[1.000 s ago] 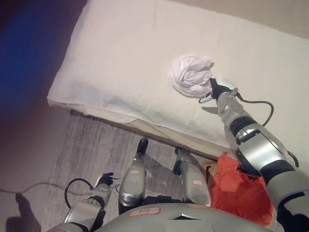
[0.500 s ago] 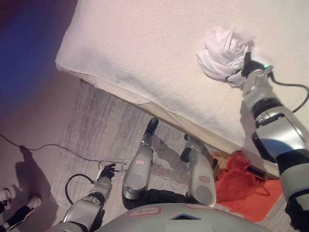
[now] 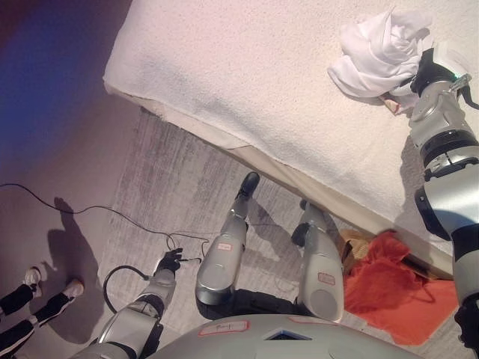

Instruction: Put the clothes on the bed into the basket.

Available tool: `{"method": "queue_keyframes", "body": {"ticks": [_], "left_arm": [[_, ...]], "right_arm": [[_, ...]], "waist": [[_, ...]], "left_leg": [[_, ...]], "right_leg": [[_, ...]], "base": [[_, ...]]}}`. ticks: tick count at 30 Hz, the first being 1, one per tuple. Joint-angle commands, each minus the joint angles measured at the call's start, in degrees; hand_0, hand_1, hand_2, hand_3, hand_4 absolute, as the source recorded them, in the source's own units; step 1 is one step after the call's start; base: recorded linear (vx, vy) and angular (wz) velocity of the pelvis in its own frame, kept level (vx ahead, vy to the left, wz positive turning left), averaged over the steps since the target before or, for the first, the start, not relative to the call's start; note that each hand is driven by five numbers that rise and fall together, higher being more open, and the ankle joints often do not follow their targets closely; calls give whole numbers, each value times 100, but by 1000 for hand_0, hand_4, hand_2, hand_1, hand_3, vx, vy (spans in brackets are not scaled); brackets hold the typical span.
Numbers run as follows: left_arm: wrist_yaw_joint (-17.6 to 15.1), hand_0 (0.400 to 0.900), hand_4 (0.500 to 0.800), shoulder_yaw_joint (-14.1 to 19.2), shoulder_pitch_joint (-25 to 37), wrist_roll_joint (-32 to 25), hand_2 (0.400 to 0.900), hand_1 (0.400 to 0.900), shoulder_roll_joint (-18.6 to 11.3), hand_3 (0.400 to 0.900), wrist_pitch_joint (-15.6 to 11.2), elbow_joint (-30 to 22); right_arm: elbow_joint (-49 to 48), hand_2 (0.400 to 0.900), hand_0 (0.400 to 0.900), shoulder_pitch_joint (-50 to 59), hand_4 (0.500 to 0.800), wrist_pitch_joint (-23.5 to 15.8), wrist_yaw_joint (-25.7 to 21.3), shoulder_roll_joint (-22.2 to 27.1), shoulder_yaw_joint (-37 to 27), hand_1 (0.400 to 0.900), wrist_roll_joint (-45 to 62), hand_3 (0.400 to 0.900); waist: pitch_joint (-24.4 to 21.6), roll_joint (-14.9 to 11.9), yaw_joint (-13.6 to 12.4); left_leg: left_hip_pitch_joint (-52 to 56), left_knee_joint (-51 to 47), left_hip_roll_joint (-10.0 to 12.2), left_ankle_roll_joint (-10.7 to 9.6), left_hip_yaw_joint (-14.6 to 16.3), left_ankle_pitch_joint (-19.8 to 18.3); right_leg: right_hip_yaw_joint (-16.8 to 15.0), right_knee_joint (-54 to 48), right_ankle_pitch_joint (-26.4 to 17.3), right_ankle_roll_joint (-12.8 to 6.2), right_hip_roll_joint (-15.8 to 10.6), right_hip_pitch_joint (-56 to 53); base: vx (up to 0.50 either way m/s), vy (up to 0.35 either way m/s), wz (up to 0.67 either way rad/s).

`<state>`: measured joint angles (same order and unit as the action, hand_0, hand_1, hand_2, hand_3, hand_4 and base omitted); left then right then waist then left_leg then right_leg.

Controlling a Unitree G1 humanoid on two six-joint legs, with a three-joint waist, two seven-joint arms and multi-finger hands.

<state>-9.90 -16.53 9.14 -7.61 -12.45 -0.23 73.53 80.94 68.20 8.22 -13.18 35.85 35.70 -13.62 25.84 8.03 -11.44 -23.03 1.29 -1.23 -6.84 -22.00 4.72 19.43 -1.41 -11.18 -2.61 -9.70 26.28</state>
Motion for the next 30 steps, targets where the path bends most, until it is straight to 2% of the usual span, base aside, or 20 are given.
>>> {"method": "queue_keyframes", "body": {"ticks": [1,10,16,19,27,29,30], "left_arm": [[-63,900,800,-243,-259,-83,900,900,-431,900,86,286],[-59,900,800,-161,-359,-41,900,900,-437,900,72,392],[-57,900,800,-102,-335,-29,900,900,-449,900,64,488],[-64,900,800,-24,-274,-1,900,900,-433,900,70,550],[-5,900,800,268,-196,142,900,900,-481,900,148,768],[15,900,800,311,-213,150,900,900,-489,900,155,798],[57,900,800,409,-229,192,900,900,-508,900,175,842]], "right_arm": [[-264,400,400,472,500,-405,-4,-60,304,400,220,400],[-293,400,400,366,500,-501,-12,16,190,400,428,400],[-495,400,400,127,500,-551,-12,53,83,400,630,400],[-682,400,400,-113,500,-574,16,97,40,400,651,400],[-1069,400,400,-770,500,-621,248,435,-97,400,628,400],[-1086,400,400,-819,500,-622,279,485,-118,400,621,400],[-1251,400,400,-985,500,-633,364,633,-239,400,725,400]], "waist": [[-73,65,-215],[-112,78,-214],[-276,-24,-97],[-434,-163,52],[-930,-674,609],[-1000,-715,654],[-1171,-825,828]], "left_leg": [[230,-629,-117,152,271,481],[304,-629,-134,152,333,457],[577,-629,-159,187,466,336],[810,-618,-193,242,601,211],[1599,-602,-140,384,1278,-221],[1677,-607,-127,403,1350,-263],[1892,-610,-107,452,1575,-373]], "right_leg": [[-411,670,106,-559,-446,61],[-417,578,114,-564,-459,-78],[-504,551,141,-566,-468,-315],[-611,473,103,-592,-467,-507],[-1107,195,14,-658,-293,-1022],[-1187,190,10,-667,-271,-1038],[-1383,187,7,-681,-209,-1101]], "base": [[7,16,-5],[5,4,-1],[46,34,-14],[73,78,-40],[66,57,-56],[53,33,-59],[43,31,-60]]}}
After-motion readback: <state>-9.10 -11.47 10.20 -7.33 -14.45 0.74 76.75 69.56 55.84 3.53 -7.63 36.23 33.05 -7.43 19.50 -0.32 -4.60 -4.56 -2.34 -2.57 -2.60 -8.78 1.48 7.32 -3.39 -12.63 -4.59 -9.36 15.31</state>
